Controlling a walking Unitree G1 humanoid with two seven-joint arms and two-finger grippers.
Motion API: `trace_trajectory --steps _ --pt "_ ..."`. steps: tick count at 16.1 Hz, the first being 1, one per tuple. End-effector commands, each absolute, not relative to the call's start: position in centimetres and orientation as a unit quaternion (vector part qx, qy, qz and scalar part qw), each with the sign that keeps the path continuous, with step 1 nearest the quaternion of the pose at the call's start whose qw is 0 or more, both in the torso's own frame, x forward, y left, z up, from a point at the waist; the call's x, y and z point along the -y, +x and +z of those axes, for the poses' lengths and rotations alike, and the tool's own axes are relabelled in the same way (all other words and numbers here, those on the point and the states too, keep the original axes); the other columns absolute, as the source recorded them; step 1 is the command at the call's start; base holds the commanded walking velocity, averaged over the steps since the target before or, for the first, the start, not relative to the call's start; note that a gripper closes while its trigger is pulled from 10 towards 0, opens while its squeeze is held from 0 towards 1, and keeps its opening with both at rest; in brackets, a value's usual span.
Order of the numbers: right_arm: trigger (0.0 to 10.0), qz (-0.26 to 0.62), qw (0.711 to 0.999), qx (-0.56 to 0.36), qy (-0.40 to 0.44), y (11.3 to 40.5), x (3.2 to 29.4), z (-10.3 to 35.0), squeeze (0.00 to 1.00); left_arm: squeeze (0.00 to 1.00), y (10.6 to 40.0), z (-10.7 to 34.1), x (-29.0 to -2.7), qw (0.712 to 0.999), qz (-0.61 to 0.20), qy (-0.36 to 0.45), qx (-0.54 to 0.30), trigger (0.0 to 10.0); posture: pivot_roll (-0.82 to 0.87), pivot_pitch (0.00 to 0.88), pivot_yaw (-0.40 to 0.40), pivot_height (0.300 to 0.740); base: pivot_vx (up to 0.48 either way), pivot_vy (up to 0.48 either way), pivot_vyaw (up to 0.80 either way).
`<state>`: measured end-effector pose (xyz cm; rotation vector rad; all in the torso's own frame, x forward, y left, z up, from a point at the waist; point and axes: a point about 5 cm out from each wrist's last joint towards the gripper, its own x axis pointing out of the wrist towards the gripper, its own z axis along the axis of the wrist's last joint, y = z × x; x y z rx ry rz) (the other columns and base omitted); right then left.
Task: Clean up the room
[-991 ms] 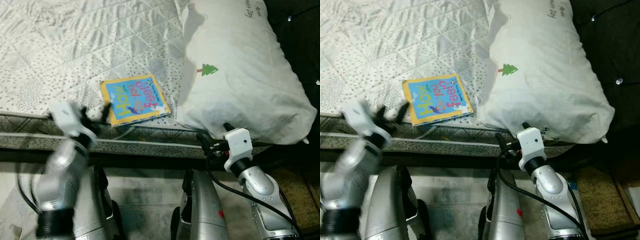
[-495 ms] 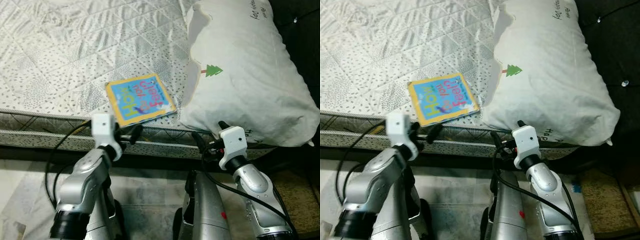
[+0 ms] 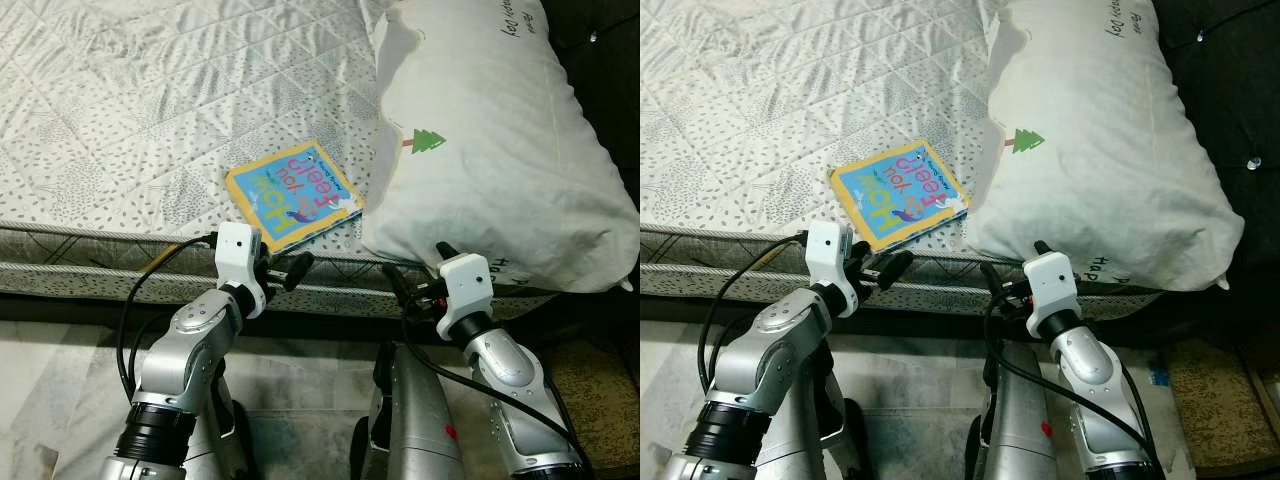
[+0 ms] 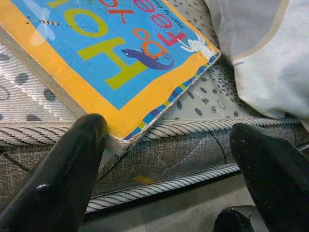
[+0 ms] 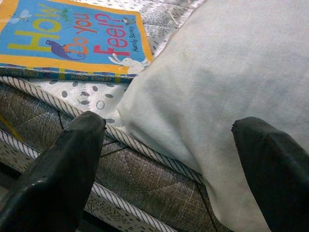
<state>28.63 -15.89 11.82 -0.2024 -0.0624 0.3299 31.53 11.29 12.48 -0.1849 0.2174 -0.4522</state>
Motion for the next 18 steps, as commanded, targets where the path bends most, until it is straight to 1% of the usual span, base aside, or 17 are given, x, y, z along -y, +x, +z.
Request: trace_trajectory --steps 1,2,4,8,9,10,15,18 --pt "10.0 0.156 0.982 0.017 -0.103 28.3 16.4 11.0 0.0 1.0 31.3 11.7 -11.5 0.964 -0.219 -0.088 -0.123 10.0 0.0 0.246 -0.09 0.514 0.0 0.0 0.0" --pt "10.0 0.156 0.982 0.016 -0.103 28.2 16.4 11.0 0.0 1.0 31.3 11.6 -11.9 0.965 -0.213 -0.087 -0.122 10.0 0.0 0.246 -0.09 0.514 0.0 0.0 0.0" --pt "10.0 0.159 0.982 0.015 -0.103 28.3 16.3 11.0 0.0 1.0 31.5 11.4 -13.7 0.973 -0.181 -0.075 -0.124 10.0 0.0 0.246 -0.09 0.514 0.0 0.0 0.0" --pt "10.0 0.16 0.982 0.013 -0.102 28.3 16.2 10.9 0.0 1.0 32.3 11.3 -16.3 0.981 -0.131 -0.069 -0.128 10.0 0.0 0.251 -0.093 0.514 0.0 0.0 0.0" --pt "10.0 0.16 0.982 0.013 -0.102 28.3 16.2 10.9 0.0 0.75 32.5 11.3 -16.5 0.98 -0.127 -0.072 -0.132 10.0 0.0 0.251 -0.093 0.514 0.0 0.0 0.0" --pt "10.0 0.16 0.982 0.013 -0.102 28.3 16.2 10.9 0.0 0.0 32.6 11.2 -16.5 0.979 -0.128 -0.078 -0.14 10.0 0.0 0.25 -0.092 0.514 0.0 0.0 0.0" --pt "10.0 0.16 0.982 0.011 -0.101 28.3 16.2 10.8 0.0 0.0 33.3 10.3 -15.5 0.971 -0.148 -0.068 -0.177 10.0 0.0 0.249 -0.09 0.514 0.0 0.0 0.0" --pt "10.0 0.16 0.982 0.011 -0.1 28.3 16.1 10.8 0.0 0.0 33.8 10.1 -16.1 0.971 -0.137 -0.071 -0.184 10.0 0.0 0.25 -0.088 0.514 0.0 0.0 0.0"
